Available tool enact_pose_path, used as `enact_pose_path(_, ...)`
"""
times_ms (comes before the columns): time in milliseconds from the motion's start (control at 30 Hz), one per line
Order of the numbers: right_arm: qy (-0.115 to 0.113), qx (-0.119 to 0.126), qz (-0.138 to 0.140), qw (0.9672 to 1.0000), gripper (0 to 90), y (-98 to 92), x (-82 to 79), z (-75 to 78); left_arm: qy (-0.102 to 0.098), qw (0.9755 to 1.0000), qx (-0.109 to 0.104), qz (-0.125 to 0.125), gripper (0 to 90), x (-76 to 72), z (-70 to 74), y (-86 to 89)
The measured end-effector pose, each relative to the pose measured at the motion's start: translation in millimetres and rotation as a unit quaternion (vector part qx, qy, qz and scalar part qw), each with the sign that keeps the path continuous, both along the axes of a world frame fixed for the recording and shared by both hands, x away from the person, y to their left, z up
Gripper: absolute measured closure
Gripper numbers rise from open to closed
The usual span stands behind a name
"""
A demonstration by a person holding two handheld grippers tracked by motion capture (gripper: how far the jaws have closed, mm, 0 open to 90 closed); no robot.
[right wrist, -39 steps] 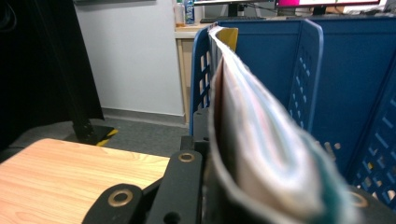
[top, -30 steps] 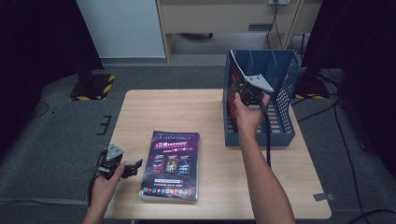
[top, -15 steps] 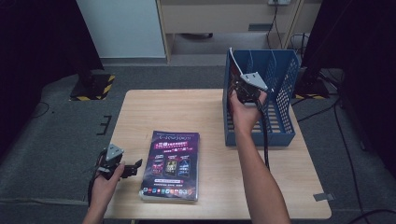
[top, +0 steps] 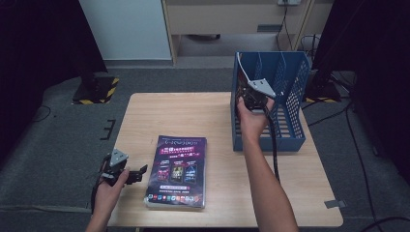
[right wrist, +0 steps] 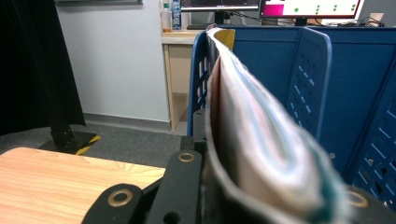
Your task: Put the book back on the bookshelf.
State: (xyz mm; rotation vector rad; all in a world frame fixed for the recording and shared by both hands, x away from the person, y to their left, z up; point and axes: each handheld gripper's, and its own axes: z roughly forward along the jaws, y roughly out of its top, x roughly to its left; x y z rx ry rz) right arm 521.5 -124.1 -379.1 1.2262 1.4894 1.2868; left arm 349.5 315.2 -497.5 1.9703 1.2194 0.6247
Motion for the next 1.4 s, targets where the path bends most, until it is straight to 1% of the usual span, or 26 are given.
enact_pose_path(133, 0.0, 0.005, 0.0, 1.0, 86.2, 0.0, 0.0, -0.2, 0.0, 1.0, 0.0, -0.001, 5.6, 0.0, 0.0, -0.4)
enact_pose_path(333, 0.0, 0.005, 0.007, 1.0, 83.9, 1.8, -0.7, -0.7, 0.001, 1.0, 0.002, -0.003, 5.6, 0.1, -0.2, -0.5)
enact_pose_path(433, 0.002, 0.01, 0.013, 0.9999, 81.7, 3.6, -1.1, -0.8, 0.001, 1.0, 0.001, -0.002, 5.6, 0.1, -0.3, -0.7)
enact_pose_path(600, 0.005, 0.009, 0.024, 0.9997, 77.7, 4.7, -2.0, -0.9, 0.002, 1.0, 0.003, -0.004, 5.6, 0.2, -0.4, -0.7)
enact_pose_path(767, 0.009, 0.011, 0.033, 0.9994, 69.7, 5.4, -2.8, -0.9, 0.002, 1.0, 0.003, -0.004, 5.6, 0.1, -0.4, -1.0)
enact_pose_path(933, 0.011, 0.012, 0.036, 0.9992, 64.2, 6.9, -4.2, -1.2, 0.003, 1.0, 0.003, -0.004, 5.6, 0.0, -0.3, -0.8)
enact_pose_path(1000, 0.013, 0.014, 0.036, 0.9992, 59.4, 7.1, -5.1, -1.5, 0.003, 1.0, 0.004, -0.004, 5.5, -0.1, -0.3, -0.8)
enact_pose_path(1167, 0.016, 0.024, 0.035, 0.999, 52.0, 5.3, -8.0, -2.0, 0.003, 1.0, 0.003, -0.004, 5.6, -0.2, -0.4, -1.4)
enact_pose_path(1267, 0.021, 0.023, 0.035, 0.9989, 47.9, 3.7, -10.5, -2.0, 0.004, 1.0, 0.004, -0.004, 5.6, -0.2, -0.6, -1.7)
enact_pose_path(1333, 0.02, 0.025, 0.036, 0.9988, 46.2, 2.5, -12.7, -1.7, 0.005, 1.0, 0.004, -0.005, 5.6, -0.1, -0.7, -1.9)
enact_pose_path(1400, 0.025, 0.021, 0.04, 0.9987, 43.3, 1.7, -15.0, -0.3, 0.004, 1.0, 0.004, -0.005, 5.5, 0.0, -0.9, -2.1)
